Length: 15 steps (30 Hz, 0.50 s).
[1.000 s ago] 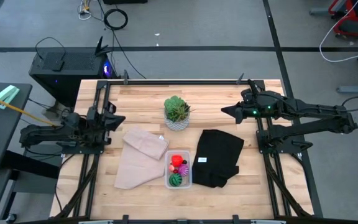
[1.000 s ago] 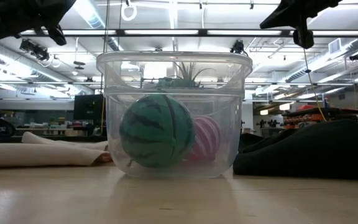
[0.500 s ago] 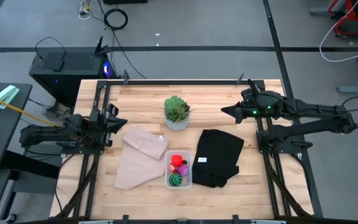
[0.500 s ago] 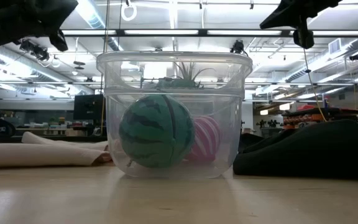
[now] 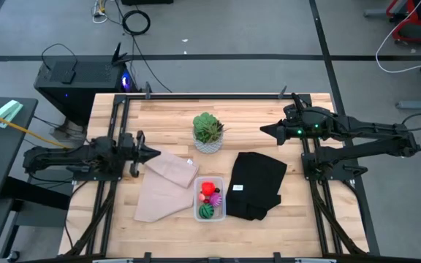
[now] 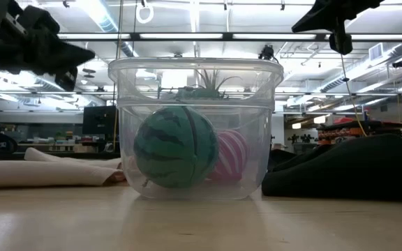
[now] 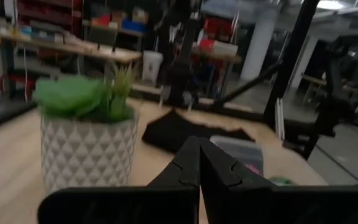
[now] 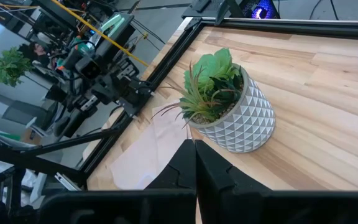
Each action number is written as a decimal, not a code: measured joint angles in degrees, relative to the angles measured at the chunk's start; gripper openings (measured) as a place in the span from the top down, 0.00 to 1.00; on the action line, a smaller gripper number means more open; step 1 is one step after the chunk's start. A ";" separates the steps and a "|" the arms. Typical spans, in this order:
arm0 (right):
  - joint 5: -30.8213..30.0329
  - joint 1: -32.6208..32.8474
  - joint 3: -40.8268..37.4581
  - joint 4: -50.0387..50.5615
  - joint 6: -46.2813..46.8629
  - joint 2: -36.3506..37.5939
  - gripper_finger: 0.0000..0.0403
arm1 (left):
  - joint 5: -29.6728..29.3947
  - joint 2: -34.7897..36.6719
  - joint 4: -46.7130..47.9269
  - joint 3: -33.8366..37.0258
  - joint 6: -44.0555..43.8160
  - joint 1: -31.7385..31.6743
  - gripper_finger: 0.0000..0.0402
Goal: Pick and placing Produce into tupperware
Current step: Return to Home Position
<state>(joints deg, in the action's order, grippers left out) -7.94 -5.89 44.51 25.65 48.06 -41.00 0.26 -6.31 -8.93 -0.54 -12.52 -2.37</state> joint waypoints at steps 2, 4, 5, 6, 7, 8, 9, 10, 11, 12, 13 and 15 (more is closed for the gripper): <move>0.00 0.00 0.00 0.00 -0.01 0.01 1.00 | 0.01 -0.01 1.81 0.00 -0.34 0.00 0.99; 0.00 0.00 0.00 0.00 -0.11 -0.01 1.00 | 0.01 -0.01 2.36 0.00 -0.30 0.00 0.98; 0.00 0.00 0.00 0.00 -0.17 0.01 1.00 | 0.01 -0.01 2.49 0.00 -0.30 0.00 0.98; 0.00 0.00 0.00 0.00 -0.30 0.00 1.00 | 0.01 -0.01 2.49 0.00 -0.34 0.00 0.98; 0.00 0.00 0.00 0.00 -0.75 0.01 1.00 | 0.01 -0.01 2.49 0.00 -0.34 0.00 0.98; -0.10 0.00 0.00 0.01 -1.48 0.13 1.00 | 0.01 -0.01 2.52 0.00 -0.40 0.00 0.98; -0.56 0.00 0.00 0.04 -1.94 0.45 1.00 | 0.01 0.00 2.66 0.00 -0.62 0.00 0.98; -1.40 0.02 0.00 -0.13 -2.40 0.90 1.00 | 0.01 -0.01 2.90 0.00 -0.61 0.00 0.98; -2.25 0.02 0.00 -0.60 -3.12 1.58 1.00 | 0.01 -0.03 3.18 0.00 -0.62 0.00 0.98; -2.96 0.02 0.00 -0.96 -3.92 2.44 1.00 | 0.01 -0.03 3.35 0.00 -0.64 0.00 0.98; -3.55 0.02 0.00 -1.18 -4.73 3.47 1.00 | 0.01 -0.03 3.36 0.00 -0.60 0.00 0.98; -4.13 0.00 0.00 -1.13 -5.73 5.93 1.00 | 0.01 -0.03 3.34 0.00 -0.34 0.00 0.96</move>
<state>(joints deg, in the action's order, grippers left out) -12.07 -5.89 44.51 24.52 42.33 -35.07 0.27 -6.35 -5.58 -0.54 -12.86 -2.37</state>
